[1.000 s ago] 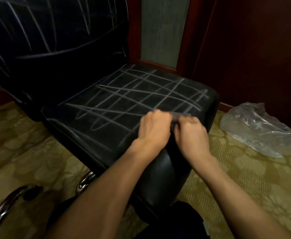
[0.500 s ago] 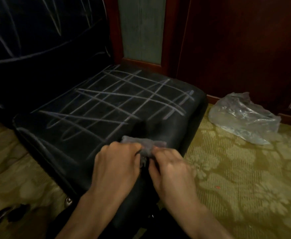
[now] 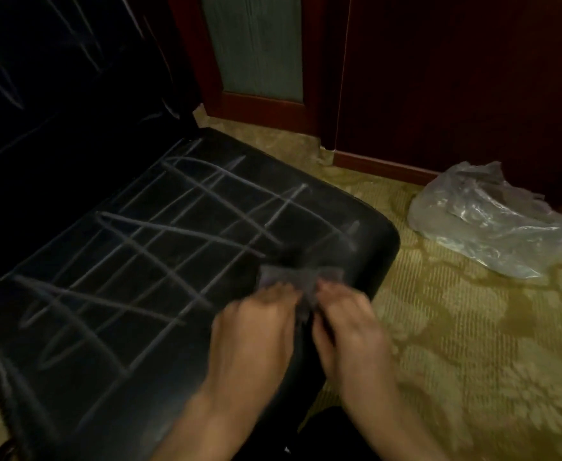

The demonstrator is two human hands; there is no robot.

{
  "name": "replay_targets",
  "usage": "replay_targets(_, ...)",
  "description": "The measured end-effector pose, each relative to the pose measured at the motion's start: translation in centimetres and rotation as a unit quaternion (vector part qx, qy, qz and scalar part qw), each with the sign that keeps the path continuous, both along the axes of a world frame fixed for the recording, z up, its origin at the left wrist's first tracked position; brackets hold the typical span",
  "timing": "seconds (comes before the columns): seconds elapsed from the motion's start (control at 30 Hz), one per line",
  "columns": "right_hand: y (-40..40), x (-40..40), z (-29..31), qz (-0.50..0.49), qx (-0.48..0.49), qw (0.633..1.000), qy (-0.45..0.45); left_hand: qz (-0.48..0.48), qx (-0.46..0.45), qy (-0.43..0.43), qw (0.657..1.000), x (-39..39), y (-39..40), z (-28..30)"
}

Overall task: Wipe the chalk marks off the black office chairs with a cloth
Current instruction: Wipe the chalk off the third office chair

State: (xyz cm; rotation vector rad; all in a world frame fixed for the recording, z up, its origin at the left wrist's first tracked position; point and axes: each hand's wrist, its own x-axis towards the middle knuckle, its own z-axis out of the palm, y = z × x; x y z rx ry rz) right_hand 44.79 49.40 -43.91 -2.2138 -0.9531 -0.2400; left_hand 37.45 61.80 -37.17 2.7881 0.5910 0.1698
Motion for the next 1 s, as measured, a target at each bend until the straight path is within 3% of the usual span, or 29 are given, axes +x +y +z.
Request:
replay_targets(0.1, -1.3, -0.7, -0.6, 0.041, 0.018, 0.999, 0.012, -0.014, 0.015, -0.036, 0.999, -0.8, -0.8, -0.5)
replay_targets(0.37, 1.0, 12.4, 0.9, -0.053, 0.006, 0.998, 0.036, 0.007, -0.034, -0.022, 0.999, 14.1, -0.2, 0.4)
replay_targets(0.67, -2.5, 7.3, 0.0, 0.032, 0.036, 0.998, 0.036, -0.010, -0.062, -0.024, 0.998, 7.3, -2.3, 0.2)
replay_targets(0.87, 1.5, 14.0, 1.7, 0.021, -0.003, 0.999, 0.043, 0.024, -0.028, -0.028, 0.999, 13.8, 1.1, 0.6)
replay_targets(1.0, 4.5, 18.2, 2.5, 0.003, -0.048, 0.994, 0.098, 0.075, 0.001, 0.027, 0.997, 19.2, 2.6, 1.6)
